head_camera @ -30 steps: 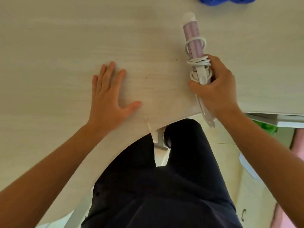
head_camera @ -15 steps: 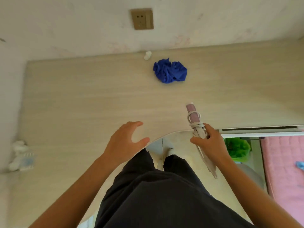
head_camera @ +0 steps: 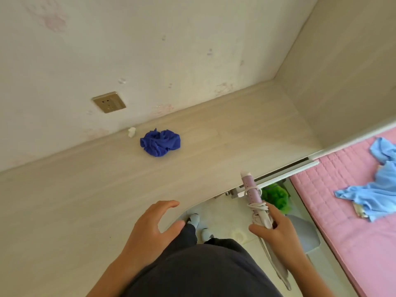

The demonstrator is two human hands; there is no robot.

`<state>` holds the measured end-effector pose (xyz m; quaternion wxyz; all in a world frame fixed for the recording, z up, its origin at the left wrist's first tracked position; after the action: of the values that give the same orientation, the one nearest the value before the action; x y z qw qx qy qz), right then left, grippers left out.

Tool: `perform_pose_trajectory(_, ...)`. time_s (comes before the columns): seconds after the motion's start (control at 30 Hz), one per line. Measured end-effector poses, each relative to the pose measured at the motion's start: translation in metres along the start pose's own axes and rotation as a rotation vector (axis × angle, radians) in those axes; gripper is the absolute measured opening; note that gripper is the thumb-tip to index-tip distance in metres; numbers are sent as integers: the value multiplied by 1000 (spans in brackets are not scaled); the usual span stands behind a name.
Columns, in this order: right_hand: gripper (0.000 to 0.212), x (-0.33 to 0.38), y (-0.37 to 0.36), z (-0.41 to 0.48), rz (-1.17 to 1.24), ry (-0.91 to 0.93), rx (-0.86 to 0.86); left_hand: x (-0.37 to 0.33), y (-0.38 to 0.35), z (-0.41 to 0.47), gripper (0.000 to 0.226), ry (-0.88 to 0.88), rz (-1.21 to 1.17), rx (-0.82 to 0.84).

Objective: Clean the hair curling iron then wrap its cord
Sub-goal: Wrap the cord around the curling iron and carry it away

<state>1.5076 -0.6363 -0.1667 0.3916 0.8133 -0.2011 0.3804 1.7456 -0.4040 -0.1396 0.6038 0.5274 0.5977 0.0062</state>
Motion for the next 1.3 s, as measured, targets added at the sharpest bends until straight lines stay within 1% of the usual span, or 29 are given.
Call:
perform_pose_trajectory(0.13,42,-15,17,-13,67,-91,-100,-12,-29,25,44,-61,-32,144)
perform_pose_trajectory(0.2,44,-25,26,-24,118,-155,-174,-21,-44,35,42,-79,-50,206)
perform_pose_trajectory(0.3,46,-40,42,-45,165,-212,-294,-45,-65,45,45,-137,-88,283)
perform_pose_trajectory(0.43,46,-72,67,-83,219,-313,-468,-74,-104,51,37,-233,-82,432)
perform_pose_trajectory(0.5,45,-91,81,-109,249,-363,-551,-82,-123,48,38,-247,-66,504)
perform_pose_trajectory(0.63,50,-128,107,-160,312,-442,-696,-119,-156,34,38,-355,-36,607)
perform_pose_trajectory(0.7,51,-149,120,-181,349,-468,-764,-144,-178,23,45,-413,-24,647)
perform_pose_trajectory(0.8,50,-179,141,-210,408,-480,-836,-185,-224,-6,53,-495,-5,718)
perform_pose_trajectory(0.93,54,-219,183,-254,506,-491,-926,-239,-294,-70,51,-608,44,827)
perform_pose_trajectory(1.1,51,-289,233,-329,627,-538,-1078,-300,-379,-159,52,-737,97,946)
perform_pose_trajectory(1.2,50,-331,248,-379,698,-574,-1176,-325,-426,-211,52,-817,131,1011)
perform_pose_trajectory(1.3,49,-366,253,-430,772,-631,-1293,-344,-467,-267,51,-888,170,1113)
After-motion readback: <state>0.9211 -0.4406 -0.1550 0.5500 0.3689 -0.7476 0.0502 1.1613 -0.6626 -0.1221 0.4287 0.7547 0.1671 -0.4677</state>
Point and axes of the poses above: each hand's wrist, its own z-axis towards the middle knuckle, its own y-axis out of the back of the hand, x = y × z, the point moved 10 cm from there along z, towards the middle knuckle, and after that the axes turned 10 degrees about -x, right-handed, at the moved point
